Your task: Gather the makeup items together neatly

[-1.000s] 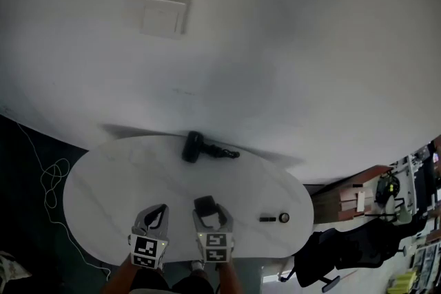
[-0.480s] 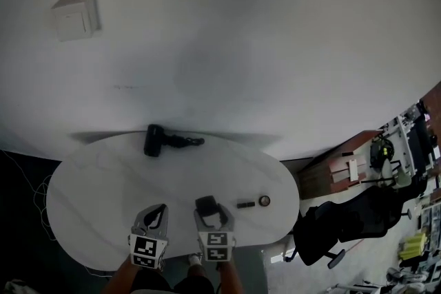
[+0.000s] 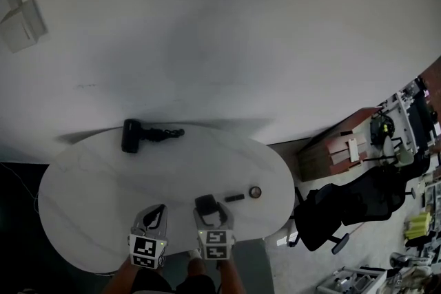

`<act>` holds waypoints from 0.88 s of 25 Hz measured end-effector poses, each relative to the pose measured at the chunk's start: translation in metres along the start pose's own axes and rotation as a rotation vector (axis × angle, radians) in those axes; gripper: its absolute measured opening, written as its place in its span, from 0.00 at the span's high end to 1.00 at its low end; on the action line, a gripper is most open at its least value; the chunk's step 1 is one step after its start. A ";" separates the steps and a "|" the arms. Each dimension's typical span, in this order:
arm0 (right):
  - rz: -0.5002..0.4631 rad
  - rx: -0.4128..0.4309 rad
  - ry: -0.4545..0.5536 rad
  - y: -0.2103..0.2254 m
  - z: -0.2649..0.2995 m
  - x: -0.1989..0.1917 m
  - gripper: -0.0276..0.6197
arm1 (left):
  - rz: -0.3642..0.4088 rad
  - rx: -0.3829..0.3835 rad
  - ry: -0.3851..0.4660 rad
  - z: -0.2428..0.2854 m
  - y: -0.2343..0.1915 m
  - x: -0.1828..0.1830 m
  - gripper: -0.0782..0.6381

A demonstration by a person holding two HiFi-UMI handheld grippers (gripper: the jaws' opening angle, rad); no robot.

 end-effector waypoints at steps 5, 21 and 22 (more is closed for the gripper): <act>0.022 0.006 -0.033 0.006 0.011 -0.017 0.47 | 0.000 0.000 -0.031 0.010 0.003 -0.008 0.88; 0.041 -0.019 -0.083 0.015 0.034 -0.050 0.47 | -0.001 0.010 -0.106 0.014 0.004 -0.033 0.88; 0.040 -0.021 -0.086 0.015 0.034 -0.051 0.47 | 0.000 0.009 -0.108 0.014 0.005 -0.033 0.88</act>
Point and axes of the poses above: the fingertips, and each gripper's own axes: z forward along the fingers, y to its right, x out of its top, the point moved 9 cm from there along -z, backward along the fingers, and after that the axes turned 11 degrees about y, right-handed, at the moved point
